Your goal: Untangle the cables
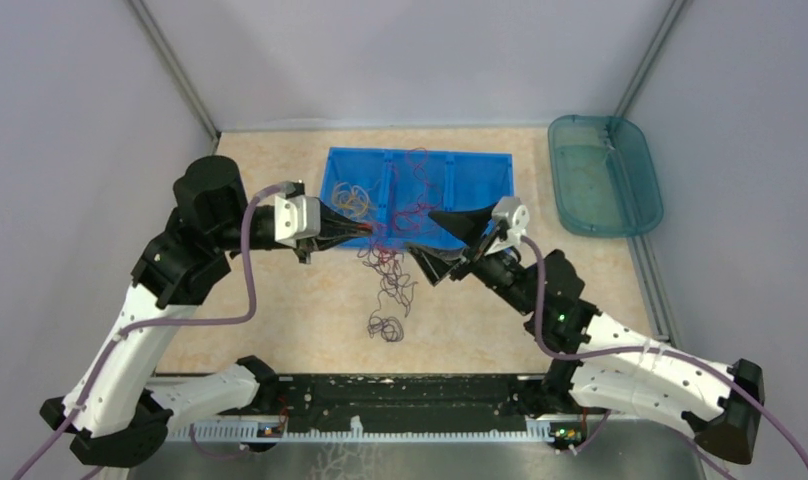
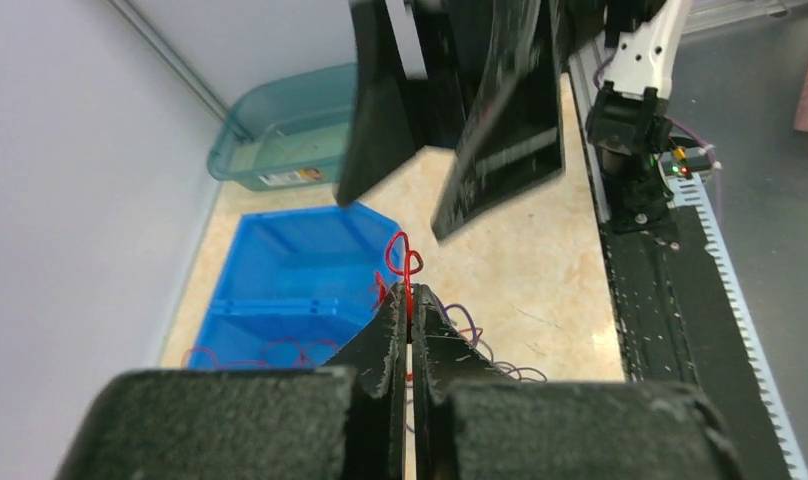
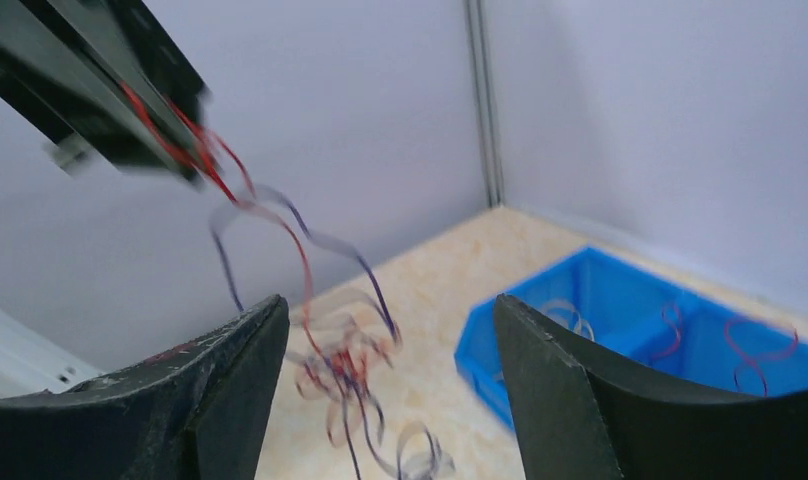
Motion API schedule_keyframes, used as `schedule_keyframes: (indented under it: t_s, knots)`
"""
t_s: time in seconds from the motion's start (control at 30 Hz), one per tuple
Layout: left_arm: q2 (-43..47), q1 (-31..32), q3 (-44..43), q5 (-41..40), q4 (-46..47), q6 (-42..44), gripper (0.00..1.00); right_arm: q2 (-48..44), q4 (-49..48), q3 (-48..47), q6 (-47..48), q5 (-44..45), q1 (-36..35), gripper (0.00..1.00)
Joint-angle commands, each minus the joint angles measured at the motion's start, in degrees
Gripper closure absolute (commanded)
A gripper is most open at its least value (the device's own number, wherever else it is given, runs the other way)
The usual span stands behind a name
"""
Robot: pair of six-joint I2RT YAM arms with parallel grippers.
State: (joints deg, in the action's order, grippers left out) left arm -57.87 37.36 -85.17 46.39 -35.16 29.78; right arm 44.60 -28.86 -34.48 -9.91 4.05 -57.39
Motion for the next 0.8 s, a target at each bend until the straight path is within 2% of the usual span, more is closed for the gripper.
schedule_keyframes:
  t_s: [0.0, 0.13, 0.37, 0.57, 0.77]
  knots:
    - [1.6, 0.3, 3.8, 1.0, 0.4, -1.5, 1.0, 1.4, 1.8, -8.1, 3.2, -7.7, -0.6, 0.24]
    - [2.7, 0.3, 6.9, 0.2, 2.2, -3.4, 1.0, 4.2, -0.5, -10.8, 1.7, -12.9, -0.6, 0.24]
    - [2.2, 0.3, 7.6, 0.6, 1.9, -3.6, 1.0, 9.0, -3.0, -13.0, 1.8, -19.8, -1.1, 0.22]
    - [1.8, 0.3, 7.1, 1.5, 0.9, -3.5, 1.0, 12.8, -0.4, -16.2, 2.3, -18.0, -1.1, 0.33]
    - [1.4, 0.3, 5.6, 2.7, 0.3, -5.0, 1.0, 16.2, -1.4, -14.4, 7.2, -10.9, -2.1, 0.27]
